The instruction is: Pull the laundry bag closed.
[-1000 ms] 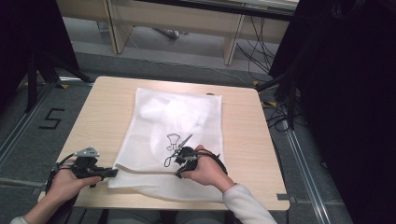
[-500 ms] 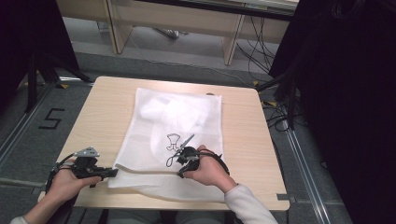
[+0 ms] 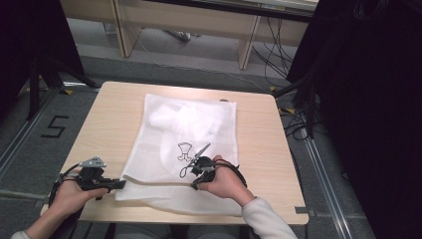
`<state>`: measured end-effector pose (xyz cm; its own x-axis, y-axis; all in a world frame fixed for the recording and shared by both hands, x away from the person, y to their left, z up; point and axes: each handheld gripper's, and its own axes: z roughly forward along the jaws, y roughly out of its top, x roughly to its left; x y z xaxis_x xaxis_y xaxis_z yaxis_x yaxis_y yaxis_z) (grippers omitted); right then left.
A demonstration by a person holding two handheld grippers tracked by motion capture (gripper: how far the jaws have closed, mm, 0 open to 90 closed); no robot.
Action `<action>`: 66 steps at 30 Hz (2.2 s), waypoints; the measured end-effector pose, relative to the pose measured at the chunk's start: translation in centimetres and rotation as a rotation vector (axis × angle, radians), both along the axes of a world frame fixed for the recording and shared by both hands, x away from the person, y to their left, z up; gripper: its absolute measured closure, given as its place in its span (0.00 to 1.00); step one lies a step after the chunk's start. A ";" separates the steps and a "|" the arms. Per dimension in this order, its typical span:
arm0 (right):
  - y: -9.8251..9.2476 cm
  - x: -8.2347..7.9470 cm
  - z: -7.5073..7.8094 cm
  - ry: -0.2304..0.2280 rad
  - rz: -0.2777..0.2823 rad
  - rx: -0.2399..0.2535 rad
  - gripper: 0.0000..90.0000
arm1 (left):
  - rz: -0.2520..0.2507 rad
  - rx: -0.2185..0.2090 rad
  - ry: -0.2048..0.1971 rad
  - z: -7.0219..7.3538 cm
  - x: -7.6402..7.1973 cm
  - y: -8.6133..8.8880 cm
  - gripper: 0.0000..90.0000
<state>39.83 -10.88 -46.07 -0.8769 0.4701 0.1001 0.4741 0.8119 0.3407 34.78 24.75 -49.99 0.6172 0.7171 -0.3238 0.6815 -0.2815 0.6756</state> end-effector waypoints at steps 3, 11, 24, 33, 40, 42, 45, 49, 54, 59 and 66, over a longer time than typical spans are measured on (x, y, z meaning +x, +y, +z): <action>-0.2 0.0 0.0 0.006 -0.002 0.002 0.92 | -0.002 0.002 0.000 0.0 0.0 0.0 0.95; -0.5 0.0 0.0 0.015 -0.011 0.007 0.92 | -0.001 0.002 0.001 0.0 0.0 0.0 0.95; -1.2 0.0 -0.1 0.003 -0.021 -0.001 0.92 | -0.003 0.002 0.002 0.0 0.0 0.0 0.95; -1.5 0.0 0.1 -0.001 -0.037 -0.010 0.92 | -0.004 0.003 0.002 0.0 0.0 0.0 0.95; -2.2 0.1 0.0 -0.002 -0.028 -0.010 0.92 | -0.002 0.004 0.003 0.0 0.0 0.0 0.95; -2.2 0.1 0.1 -0.003 -0.031 -0.012 0.92 | -0.002 0.005 0.003 0.0 0.0 0.0 0.95; -2.4 0.0 0.1 0.002 -0.039 -0.013 0.92 | -0.002 0.004 0.003 0.0 0.0 0.0 0.95; -2.6 0.0 0.0 -0.001 -0.039 -0.014 0.92 | -0.002 0.005 0.004 -0.1 0.0 0.0 0.95; -2.8 0.0 0.1 0.003 -0.050 -0.014 0.92 | -0.003 0.005 0.005 0.0 0.0 0.0 0.95; -2.8 0.0 0.1 0.000 -0.044 -0.018 0.92 | -0.003 0.004 0.005 -0.1 0.0 0.0 0.95; -2.9 0.0 0.1 0.003 -0.044 -0.018 0.92 | -0.003 0.005 0.004 0.0 0.0 0.0 0.95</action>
